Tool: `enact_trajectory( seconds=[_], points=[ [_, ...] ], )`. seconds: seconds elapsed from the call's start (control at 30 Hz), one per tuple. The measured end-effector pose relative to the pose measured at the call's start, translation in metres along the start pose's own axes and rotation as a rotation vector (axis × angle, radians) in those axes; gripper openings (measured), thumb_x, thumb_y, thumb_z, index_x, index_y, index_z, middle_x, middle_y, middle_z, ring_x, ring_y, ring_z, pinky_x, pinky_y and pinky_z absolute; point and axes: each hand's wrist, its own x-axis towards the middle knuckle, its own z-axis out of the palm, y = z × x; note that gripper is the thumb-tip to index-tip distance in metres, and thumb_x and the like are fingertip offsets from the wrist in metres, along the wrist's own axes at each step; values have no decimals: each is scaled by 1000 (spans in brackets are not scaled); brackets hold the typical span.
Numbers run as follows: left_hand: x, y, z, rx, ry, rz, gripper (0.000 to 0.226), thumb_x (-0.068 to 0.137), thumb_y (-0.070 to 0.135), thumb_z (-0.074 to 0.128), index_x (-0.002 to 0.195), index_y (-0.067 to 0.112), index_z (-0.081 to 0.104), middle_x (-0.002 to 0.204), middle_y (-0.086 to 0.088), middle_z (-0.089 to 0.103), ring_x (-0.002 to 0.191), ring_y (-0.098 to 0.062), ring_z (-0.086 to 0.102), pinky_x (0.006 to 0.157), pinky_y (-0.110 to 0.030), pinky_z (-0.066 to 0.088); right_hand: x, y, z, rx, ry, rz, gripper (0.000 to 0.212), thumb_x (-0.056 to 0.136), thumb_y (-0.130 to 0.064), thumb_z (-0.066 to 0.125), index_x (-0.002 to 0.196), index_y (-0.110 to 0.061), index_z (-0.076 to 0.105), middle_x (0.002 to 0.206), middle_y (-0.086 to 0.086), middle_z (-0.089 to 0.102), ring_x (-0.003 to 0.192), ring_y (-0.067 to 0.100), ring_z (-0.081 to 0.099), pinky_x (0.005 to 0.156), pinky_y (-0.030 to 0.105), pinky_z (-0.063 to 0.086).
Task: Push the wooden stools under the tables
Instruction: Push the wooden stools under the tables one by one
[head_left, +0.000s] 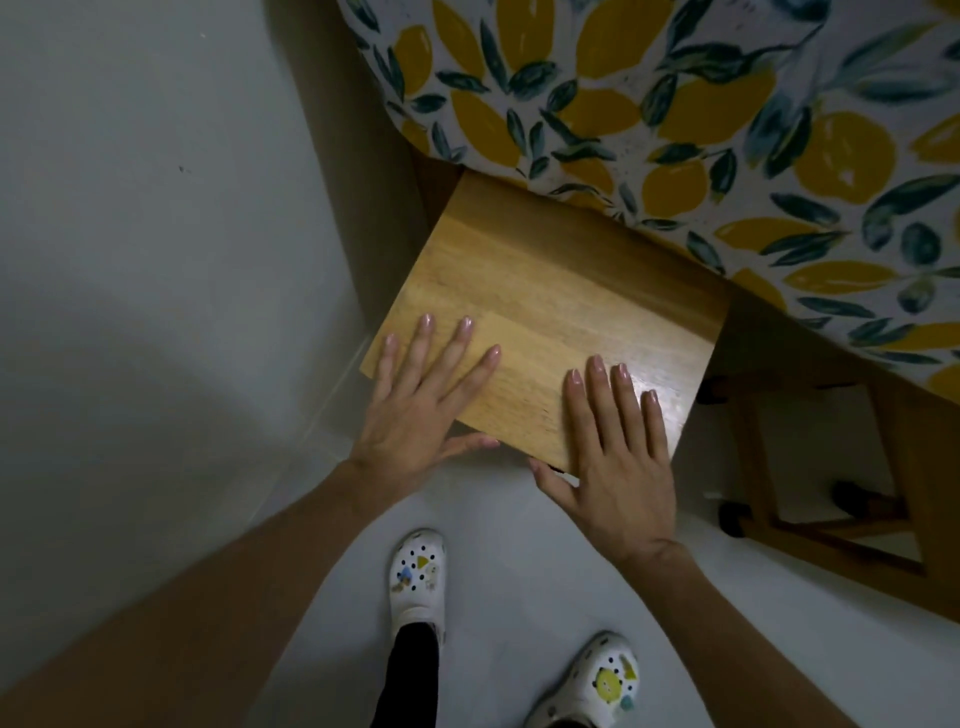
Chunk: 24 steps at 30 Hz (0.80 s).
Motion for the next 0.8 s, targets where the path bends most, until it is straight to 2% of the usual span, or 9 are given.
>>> enact_trajectory(
  seconds=[0.13,0.33,0.5,0.67,0.8],
  points=[
    [10,-2,-2,-6,7,-4,84,81,78,13,151,32,13,161,-6,11,146,-40,6,112,-60,2,13,10,1,7,-10,-24,88,91,-73,30,155,-14,17,163,11,12,150,30,10,119,53,18],
    [50,-20,-9,-26,2,-31,85,80,78,21,152,34,6,162,-5,5,146,-39,2,112,-62,6,59,24,-1,25,-33,-30,90,89,-76,25,156,-17,12,164,10,8,151,28,5,122,50,10],
    [83,-48,-14,-60,-16,19,83,82,76,21,150,37,-7,161,-2,-9,145,-37,-13,113,-59,-6,93,21,-2,48,-18,13,89,89,-76,30,155,-17,18,161,12,20,149,31,15,121,50,10],
    [101,-67,-23,-51,-71,80,82,82,76,18,148,37,-13,161,-3,-13,144,-35,-19,114,-59,-8,106,10,-1,59,44,65,88,89,-73,38,152,-14,26,157,15,30,147,33,22,120,53,16],
    [102,-65,-27,-89,-126,89,84,83,76,17,147,35,-19,159,-6,-20,142,-35,-26,114,-60,-11,106,11,-4,56,30,62,87,90,-74,33,153,-14,24,157,14,29,147,33,20,120,52,15]
  ],
)
